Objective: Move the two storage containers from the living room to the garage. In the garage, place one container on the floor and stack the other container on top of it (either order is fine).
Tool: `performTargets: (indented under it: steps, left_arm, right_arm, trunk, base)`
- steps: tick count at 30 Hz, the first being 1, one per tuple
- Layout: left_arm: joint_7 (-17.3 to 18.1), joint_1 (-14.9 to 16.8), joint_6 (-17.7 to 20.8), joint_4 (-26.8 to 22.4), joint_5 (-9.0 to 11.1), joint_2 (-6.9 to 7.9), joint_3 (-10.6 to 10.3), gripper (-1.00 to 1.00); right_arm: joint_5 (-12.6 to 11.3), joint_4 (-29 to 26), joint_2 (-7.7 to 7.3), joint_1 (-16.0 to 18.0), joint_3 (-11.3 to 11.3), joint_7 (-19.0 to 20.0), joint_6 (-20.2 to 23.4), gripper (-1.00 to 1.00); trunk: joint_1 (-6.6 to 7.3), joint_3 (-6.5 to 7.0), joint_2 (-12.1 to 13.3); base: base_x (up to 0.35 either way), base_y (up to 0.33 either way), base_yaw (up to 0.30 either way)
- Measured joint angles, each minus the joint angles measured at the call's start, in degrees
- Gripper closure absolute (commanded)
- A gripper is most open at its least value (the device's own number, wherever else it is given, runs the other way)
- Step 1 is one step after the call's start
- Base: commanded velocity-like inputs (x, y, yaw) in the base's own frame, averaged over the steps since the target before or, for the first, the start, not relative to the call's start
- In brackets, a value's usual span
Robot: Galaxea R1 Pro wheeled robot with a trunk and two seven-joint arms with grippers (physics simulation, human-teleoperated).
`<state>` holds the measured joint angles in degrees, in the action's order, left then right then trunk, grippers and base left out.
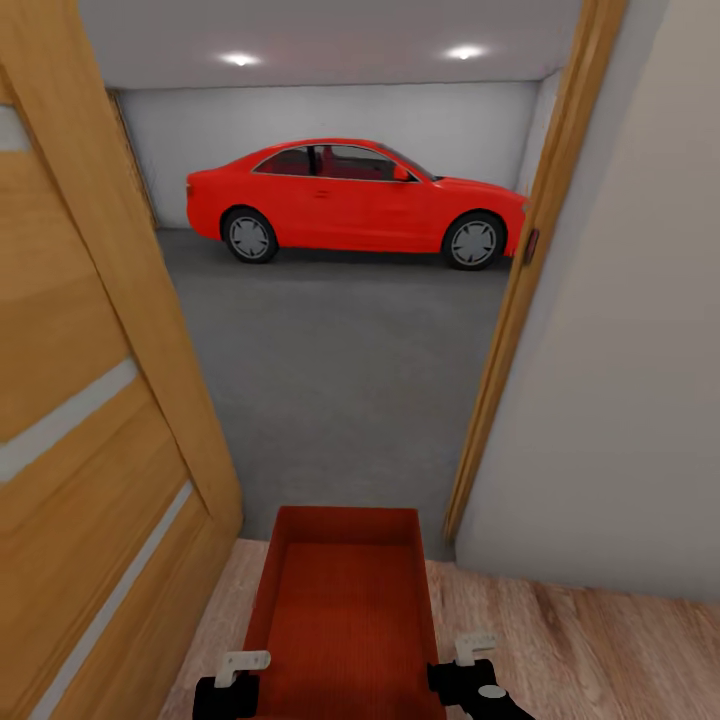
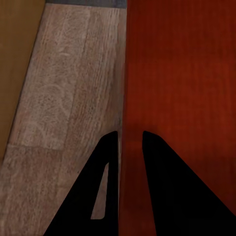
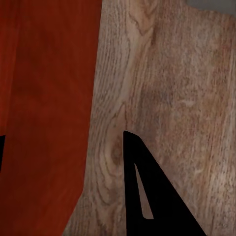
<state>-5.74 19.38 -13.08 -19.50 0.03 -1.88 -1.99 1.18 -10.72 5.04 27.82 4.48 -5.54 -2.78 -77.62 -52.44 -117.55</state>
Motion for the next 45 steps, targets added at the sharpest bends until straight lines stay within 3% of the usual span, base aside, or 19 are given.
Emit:
performTargets:
  steps: [22, 45]
  left_arm:
    - [0.0, 0.0, 0.0, 0.0, 0.0, 0.0, 0.0, 1.0]
    - [0.0, 0.0, 0.0, 0.0, 0.0, 0.0, 0.0, 1.0]
  right_arm:
    - [0.0, 0.0, 0.02, 0.0, 0.0, -0.1, 0.0, 1.0]
    - [0.0, 0.0, 0.01, 0.0, 0.0, 0.0, 0.0, 1.0]
  trunk:
    - [0.0, 0.0, 0.0]
    - [-0.01, 0.2, 0.0]
  base:
    - [0.08, 0.113, -0.003]
    - [0.002, 0.001, -0.13]
